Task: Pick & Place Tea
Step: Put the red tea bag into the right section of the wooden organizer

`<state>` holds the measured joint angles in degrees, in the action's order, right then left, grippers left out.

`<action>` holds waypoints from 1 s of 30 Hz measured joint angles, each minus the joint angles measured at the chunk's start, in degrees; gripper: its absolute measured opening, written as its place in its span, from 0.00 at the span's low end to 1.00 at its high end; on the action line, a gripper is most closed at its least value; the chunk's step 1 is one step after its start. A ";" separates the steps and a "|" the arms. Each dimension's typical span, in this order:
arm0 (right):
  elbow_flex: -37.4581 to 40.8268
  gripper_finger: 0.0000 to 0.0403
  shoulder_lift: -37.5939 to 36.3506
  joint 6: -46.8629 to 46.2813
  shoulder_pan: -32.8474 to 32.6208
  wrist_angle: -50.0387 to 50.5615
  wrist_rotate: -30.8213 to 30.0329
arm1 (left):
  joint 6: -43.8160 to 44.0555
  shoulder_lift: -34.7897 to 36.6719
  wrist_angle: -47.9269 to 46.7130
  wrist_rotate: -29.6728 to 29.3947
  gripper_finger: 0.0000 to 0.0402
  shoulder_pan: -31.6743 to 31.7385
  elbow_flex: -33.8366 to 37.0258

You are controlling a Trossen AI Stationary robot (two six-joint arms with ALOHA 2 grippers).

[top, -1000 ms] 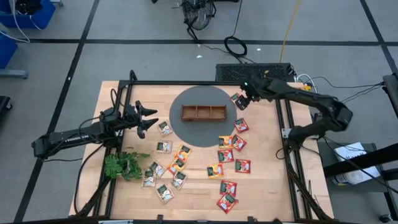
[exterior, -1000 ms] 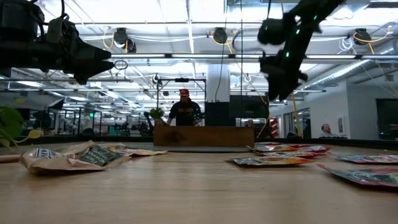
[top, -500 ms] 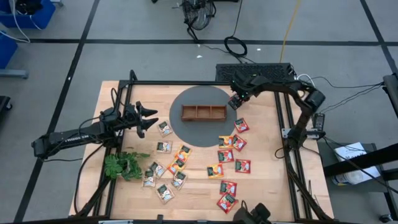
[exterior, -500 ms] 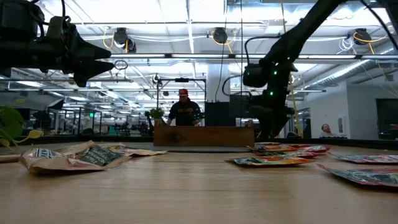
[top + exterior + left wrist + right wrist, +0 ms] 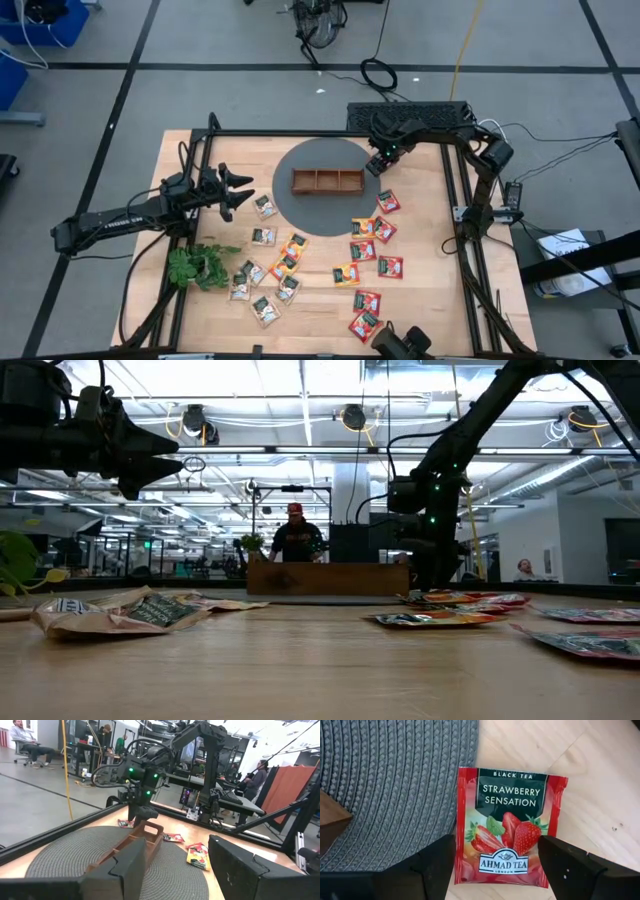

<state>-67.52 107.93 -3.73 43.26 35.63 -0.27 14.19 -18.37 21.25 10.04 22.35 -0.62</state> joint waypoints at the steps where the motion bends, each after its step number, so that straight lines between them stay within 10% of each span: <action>1: 0.01 0.66 0.03 -0.02 0.01 0.03 0.00 | 0.01 0.00 0.00 -0.01 0.53 0.02 0.00; 17: 0.19 0.05 0.03 0.13 -0.12 4.60 0.27 | -0.01 0.00 0.01 0.00 0.53 0.02 0.00; 30: 1.50 0.01 -16.59 -5.90 -11.27 3.21 -13.53 | -0.01 0.01 0.00 0.00 0.53 0.01 -0.01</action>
<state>-66.02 91.34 -9.62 31.99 38.84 -13.80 14.18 -18.36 21.24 10.04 22.36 -0.63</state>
